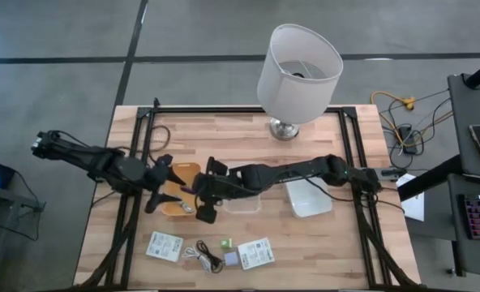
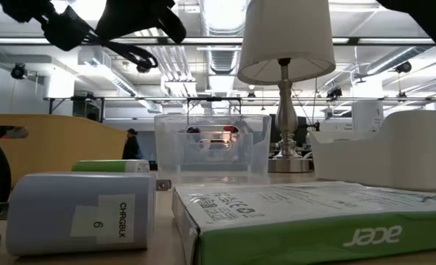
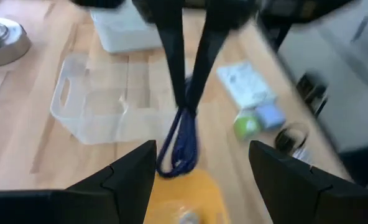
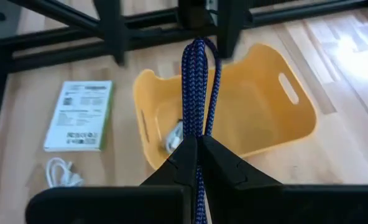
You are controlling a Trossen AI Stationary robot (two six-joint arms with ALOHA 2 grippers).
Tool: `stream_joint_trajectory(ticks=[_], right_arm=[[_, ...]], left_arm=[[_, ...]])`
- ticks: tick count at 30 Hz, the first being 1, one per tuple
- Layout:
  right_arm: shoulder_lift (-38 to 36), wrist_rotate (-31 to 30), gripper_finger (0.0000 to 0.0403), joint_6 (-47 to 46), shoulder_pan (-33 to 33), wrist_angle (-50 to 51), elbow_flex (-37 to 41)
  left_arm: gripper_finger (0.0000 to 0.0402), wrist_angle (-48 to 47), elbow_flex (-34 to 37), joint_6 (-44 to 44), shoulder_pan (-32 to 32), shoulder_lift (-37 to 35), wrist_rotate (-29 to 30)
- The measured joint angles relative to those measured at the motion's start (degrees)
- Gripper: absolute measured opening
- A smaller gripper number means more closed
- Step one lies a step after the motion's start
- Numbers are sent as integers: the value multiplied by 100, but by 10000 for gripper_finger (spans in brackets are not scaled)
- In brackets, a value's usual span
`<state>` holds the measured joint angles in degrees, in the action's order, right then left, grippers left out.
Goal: Pick and place items into bin
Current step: Put the purple charger cable into the yellow bin
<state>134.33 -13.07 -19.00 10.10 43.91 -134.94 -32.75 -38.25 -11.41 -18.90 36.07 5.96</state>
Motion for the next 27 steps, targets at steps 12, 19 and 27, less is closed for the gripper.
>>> stream_joint_trajectory(ticks=[12,19,27], right_arm=[[3,1,8,14,-13,9,1],[3,0,8,86,-10,25,1],[6,-1,8,100,-13,25,1]], left_arm=[[237,462,-76,317,4,503,642],[184,463,-80,283,4,483,475],[111,425,-75,370,6,647,444]])
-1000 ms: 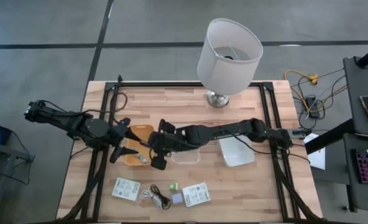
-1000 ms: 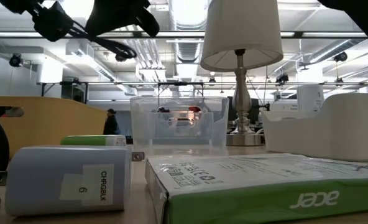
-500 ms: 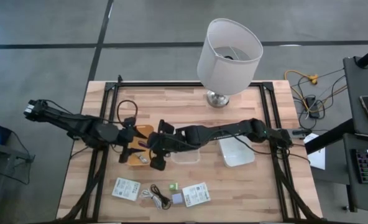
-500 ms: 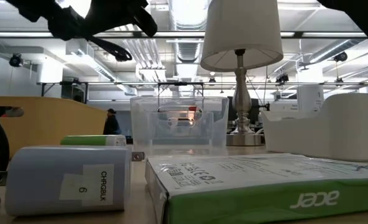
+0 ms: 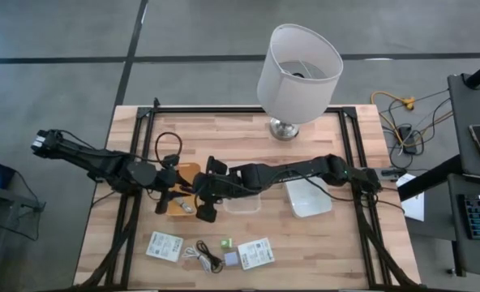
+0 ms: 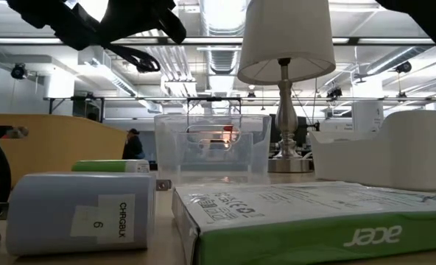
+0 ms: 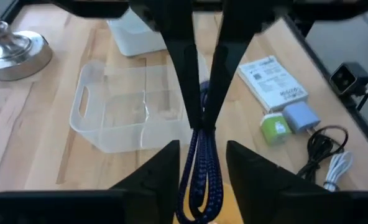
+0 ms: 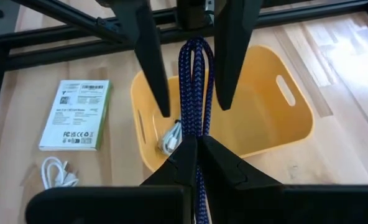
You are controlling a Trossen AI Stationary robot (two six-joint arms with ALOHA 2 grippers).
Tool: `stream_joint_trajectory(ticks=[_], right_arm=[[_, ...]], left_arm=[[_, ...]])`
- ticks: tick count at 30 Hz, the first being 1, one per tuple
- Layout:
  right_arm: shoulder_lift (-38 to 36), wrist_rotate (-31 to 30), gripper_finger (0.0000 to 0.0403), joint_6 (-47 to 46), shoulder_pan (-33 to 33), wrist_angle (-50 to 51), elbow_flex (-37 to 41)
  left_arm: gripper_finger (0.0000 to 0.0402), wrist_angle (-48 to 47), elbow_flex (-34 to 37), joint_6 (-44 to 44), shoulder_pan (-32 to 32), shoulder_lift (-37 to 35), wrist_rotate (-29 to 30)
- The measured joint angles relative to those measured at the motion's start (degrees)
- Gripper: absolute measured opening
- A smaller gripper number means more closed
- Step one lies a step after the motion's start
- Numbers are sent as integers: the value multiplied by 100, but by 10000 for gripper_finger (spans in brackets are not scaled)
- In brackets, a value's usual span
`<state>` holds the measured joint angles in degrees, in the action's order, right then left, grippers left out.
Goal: Pick and place items into bin
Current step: Put the purple charger cable into the yellow bin
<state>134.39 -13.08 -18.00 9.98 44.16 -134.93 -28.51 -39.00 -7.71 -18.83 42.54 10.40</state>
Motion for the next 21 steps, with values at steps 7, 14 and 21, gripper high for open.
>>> stream_joint_trajectory(ticks=[7,14,21], right_arm=[[0,-17,8,0,0,2,2],[2,-44,9,-177,-7,16,4],[-161,-164,51,-317,26,331,4]], left_arm=[[51,-32,2,106,-2,-25,128],[6,-460,-6,97,1,-17,324],[2,-2521,-380,-624,7,-159,779]])
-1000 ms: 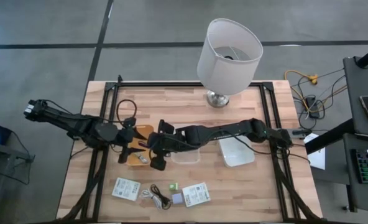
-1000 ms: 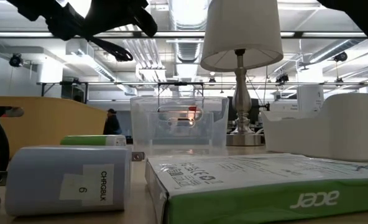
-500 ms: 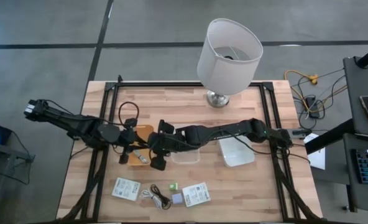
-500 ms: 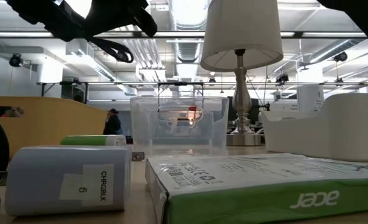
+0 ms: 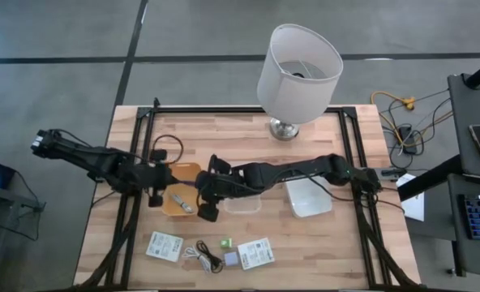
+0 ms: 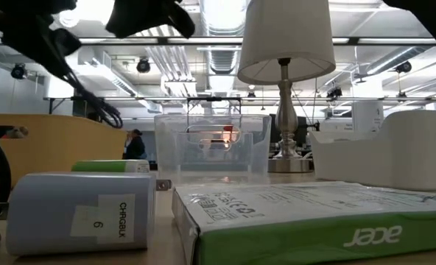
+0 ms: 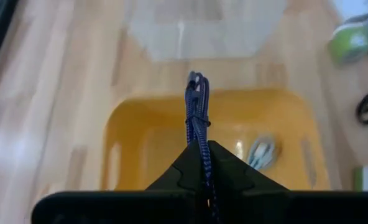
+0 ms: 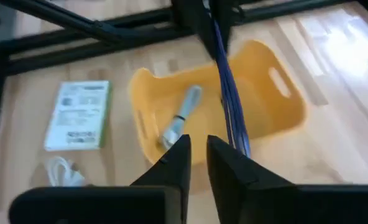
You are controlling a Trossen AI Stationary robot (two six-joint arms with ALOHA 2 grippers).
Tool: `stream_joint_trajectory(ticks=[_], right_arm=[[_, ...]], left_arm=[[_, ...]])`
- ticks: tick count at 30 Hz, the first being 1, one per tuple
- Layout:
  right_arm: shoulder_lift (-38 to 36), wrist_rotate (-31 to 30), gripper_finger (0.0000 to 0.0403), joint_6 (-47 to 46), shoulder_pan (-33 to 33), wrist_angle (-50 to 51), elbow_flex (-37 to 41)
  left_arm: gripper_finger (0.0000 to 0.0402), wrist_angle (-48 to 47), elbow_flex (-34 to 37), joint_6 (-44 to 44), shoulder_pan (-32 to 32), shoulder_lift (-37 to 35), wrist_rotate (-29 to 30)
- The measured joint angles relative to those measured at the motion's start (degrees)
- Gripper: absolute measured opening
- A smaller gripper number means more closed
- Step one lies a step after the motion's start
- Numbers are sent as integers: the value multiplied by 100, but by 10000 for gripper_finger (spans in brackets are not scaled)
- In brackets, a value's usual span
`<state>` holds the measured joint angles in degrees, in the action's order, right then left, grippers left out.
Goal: Pick and place items into bin
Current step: Put the purple charger cable into the yellow bin, then put the white charger cable into the yellow bin
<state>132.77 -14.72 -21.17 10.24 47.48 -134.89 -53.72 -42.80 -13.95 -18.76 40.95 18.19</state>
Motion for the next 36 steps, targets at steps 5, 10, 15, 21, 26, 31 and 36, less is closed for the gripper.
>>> stream_joint_trajectory(ticks=[5,10,15,21,26,31,36], right_arm=[[-148,-197,105,-289,-11,620,-9],[-188,-368,141,-289,-13,1152,-9],[-188,-503,161,-429,-38,1281,-9],[-188,-500,174,-760,-212,1485,-9],[-189,-496,180,-782,-282,1708,-2],[-188,-494,180,-565,-308,1724,2],[-188,-110,180,-536,-329,1945,4]], left_arm=[[1,-1086,-742,-531,0,-8,232],[1,-2098,-1340,-861,0,353,473],[1,-2240,-1421,-1223,-21,1098,-91],[1,-2124,-1391,-1712,-48,2255,469],[26,-2112,-1401,-2313,-132,3034,659],[72,-1415,-1611,-2305,-383,3255,428],[121,-997,-1745,-2306,-448,2928,-148]])
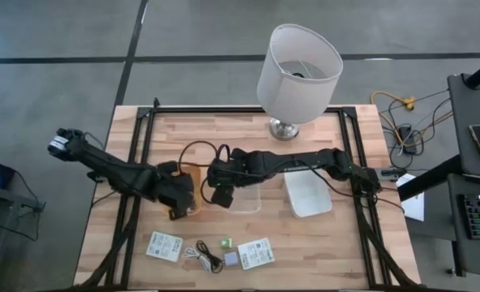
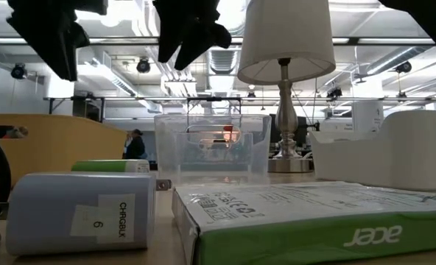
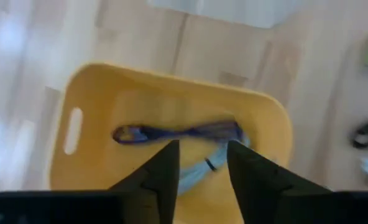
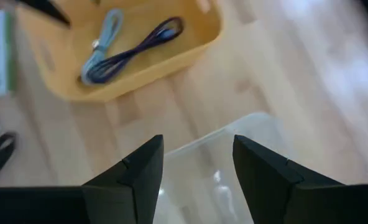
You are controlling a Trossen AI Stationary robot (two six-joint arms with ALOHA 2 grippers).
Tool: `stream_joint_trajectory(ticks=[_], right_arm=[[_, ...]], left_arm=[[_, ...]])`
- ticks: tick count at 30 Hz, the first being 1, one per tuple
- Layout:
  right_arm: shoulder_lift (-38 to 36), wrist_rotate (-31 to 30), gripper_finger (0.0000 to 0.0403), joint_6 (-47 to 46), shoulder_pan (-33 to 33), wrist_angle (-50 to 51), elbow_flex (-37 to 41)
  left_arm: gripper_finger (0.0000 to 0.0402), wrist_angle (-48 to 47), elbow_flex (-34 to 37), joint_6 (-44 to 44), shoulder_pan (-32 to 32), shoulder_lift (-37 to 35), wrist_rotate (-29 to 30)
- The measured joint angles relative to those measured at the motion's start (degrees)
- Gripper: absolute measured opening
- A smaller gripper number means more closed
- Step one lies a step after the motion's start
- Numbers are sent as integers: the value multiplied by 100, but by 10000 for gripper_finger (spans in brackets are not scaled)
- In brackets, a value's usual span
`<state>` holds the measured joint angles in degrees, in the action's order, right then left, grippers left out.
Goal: Pick and place items into bin
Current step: Put the white charger cable into the yellow bin
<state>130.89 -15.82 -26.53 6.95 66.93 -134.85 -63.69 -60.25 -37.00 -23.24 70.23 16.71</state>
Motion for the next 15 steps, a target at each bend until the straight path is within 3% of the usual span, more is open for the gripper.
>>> stream_joint_trajectory(ticks=[7,10,15], right_arm=[[5,986,180,373,29,18,4],[43,1436,180,662,207,19,4],[96,1427,180,767,693,29,9]], left_arm=[[154,7,269,90,23,-610,-269],[155,353,289,699,-168,-958,-323],[155,1317,515,1761,-782,-1569,-1005]])
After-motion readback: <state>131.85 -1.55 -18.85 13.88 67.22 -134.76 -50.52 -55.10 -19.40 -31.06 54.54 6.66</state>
